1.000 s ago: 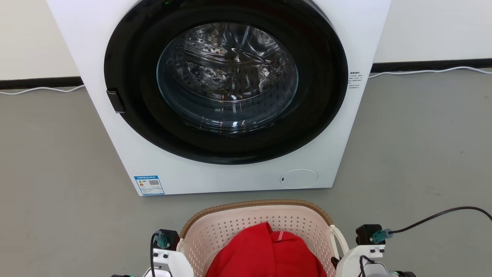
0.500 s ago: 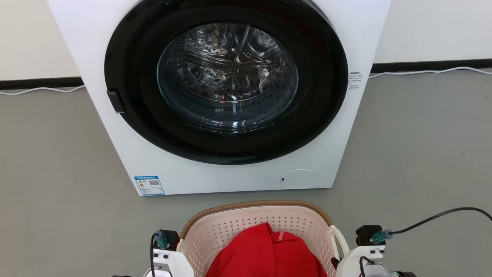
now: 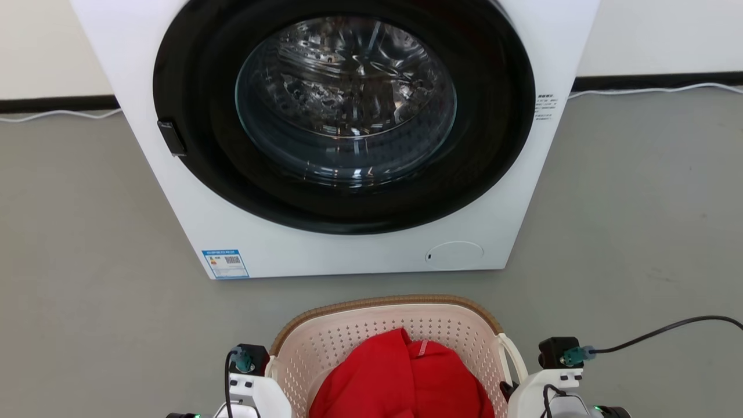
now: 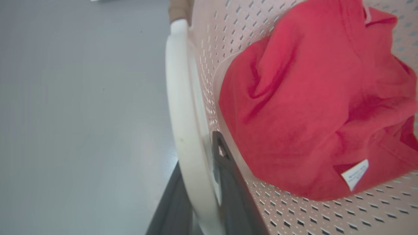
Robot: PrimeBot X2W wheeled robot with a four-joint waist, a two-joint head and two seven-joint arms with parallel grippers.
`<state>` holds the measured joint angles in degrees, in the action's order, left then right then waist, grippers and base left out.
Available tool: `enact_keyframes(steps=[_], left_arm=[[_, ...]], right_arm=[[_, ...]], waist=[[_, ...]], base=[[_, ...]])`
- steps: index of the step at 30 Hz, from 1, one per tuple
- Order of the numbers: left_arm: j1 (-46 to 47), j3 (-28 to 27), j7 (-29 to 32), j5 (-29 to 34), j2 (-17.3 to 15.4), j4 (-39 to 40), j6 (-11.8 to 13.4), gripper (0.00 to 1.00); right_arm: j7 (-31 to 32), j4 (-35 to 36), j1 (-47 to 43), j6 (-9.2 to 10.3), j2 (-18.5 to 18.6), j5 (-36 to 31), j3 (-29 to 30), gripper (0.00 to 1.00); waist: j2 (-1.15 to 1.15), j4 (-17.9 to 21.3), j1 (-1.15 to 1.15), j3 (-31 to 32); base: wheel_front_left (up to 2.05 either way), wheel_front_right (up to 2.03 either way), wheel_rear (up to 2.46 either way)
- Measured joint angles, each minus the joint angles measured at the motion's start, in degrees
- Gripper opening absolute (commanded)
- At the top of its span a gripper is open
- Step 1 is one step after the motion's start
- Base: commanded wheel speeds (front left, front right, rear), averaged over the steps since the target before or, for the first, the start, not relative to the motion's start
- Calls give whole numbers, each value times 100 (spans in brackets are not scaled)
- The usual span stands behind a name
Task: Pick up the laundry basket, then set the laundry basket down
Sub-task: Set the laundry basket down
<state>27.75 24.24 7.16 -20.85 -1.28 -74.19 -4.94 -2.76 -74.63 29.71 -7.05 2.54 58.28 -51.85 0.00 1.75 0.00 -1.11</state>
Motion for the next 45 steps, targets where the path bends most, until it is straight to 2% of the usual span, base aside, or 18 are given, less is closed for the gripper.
enact_keyframes(steps=[18,29,38,45], left_arm=[[626,87,-204,-38,-114,11,148,0],[1011,66,-557,-131,-153,4,260,0],[1268,91,-826,-132,-178,0,292,0],[1609,143,-1078,-132,-208,8,342,0]], right_arm=[[-612,47,539,0,-1,182,-302,0],[-938,86,978,5,40,120,-589,0],[-1049,76,1299,7,47,59,-515,0],[-1056,67,1715,7,47,-259,-108,0]], waist=[[0,-99,0,-884],[0,-159,0,-1600],[0,-185,0,-2090],[0,-173,0,-2549]], base=[[0,0,0],[0,0,0],[0,0,0],[0,0,0]])
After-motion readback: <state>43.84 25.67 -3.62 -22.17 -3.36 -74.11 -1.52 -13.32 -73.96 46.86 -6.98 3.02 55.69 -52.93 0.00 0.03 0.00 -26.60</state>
